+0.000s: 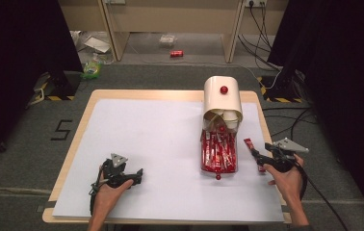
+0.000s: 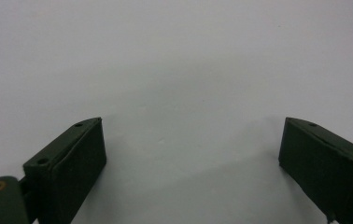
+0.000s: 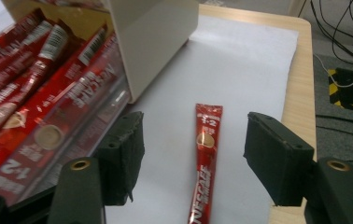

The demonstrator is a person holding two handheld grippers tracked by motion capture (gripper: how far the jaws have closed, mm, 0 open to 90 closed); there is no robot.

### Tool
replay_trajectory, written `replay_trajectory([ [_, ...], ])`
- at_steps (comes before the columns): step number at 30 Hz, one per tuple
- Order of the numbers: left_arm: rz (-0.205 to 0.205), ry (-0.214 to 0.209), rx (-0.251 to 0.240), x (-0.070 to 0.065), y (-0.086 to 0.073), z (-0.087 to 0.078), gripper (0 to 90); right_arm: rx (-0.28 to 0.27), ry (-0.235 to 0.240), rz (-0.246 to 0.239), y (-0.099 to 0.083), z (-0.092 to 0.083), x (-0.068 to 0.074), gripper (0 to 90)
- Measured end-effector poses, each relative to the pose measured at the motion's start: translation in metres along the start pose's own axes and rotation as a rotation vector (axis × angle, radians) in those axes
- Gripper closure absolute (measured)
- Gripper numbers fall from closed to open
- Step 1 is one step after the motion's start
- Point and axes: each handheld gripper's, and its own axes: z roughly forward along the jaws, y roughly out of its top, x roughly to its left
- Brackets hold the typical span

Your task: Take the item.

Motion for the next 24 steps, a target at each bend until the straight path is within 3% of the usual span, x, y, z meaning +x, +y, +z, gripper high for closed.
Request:
replay_trajectory([
  [6, -0.004, -0.004, -0.001, 0.000, 0.000, 0.000, 6.8, -0.013, 0.024, -0.020, 0.001, -0.008, 0.012, 36.5],
  [24, -0.004, -0.005, -0.002, 0.001, 0.000, 0.000, 6.8, -0.060, 0.056, -0.062, 0.000, -0.027, 0.028, 34.5],
])
